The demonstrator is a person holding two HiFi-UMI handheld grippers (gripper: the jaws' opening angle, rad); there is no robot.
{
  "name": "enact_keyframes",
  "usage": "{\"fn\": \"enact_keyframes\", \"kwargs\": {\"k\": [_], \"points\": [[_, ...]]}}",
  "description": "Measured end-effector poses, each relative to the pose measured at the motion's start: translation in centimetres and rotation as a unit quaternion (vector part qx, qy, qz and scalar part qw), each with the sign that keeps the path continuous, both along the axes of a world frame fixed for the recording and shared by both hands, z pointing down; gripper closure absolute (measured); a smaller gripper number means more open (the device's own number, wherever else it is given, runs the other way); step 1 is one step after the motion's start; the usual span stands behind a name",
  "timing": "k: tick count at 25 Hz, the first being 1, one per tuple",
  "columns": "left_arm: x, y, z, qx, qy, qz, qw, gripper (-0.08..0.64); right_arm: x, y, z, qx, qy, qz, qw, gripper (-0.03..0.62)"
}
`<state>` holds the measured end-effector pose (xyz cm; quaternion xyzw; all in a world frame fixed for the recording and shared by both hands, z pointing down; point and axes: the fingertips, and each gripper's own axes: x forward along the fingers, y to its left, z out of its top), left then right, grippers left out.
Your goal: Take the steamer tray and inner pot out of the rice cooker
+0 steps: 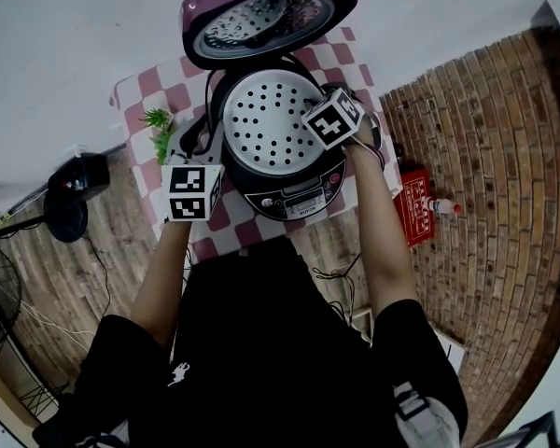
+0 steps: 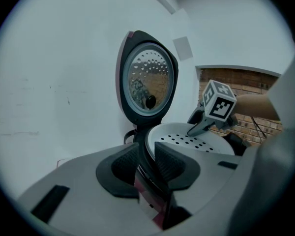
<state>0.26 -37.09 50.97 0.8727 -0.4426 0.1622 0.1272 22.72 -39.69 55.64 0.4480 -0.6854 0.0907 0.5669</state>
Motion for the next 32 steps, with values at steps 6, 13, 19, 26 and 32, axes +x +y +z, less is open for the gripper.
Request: {"fn": "enact_keyframes", "kwargs": {"k": [6, 13, 19, 26, 32], "points": [[-0.3, 0.5, -0.5, 0.004, 0.004, 0.001, 1.0000, 0.460, -0.1, 0.1, -2.0, 0.024, 0.001, 0.003, 1.000, 0.425], [-0.7, 1.0, -1.3, 0.011, 0.008, 0.002, 0.9999, 0.466, -0.8, 0.2, -4.6, 0.060, -0.024, 0.016, 0.998, 0.537], [-1.2, 1.4, -2.1, 0.020, 0.018, -0.001, 0.9996, 0.514, -1.3, 0.1, -8.1, 0.113, -0.065, 0.045, 0.990, 0.581], [-1.2, 1.9, -3.1, 0.023, 0.036, 0.013, 0.9990, 0.558, -1.0, 1.0, -11.4, 0.164, -0.035, 0.056, 0.984, 0.583], [0.2, 3.4, -4.2, 0.034, 0.045, 0.041, 0.9976, 0.558, -0.6, 2.4, -13.5, 0.201, -0.028, 0.068, 0.977, 0.583]]}}
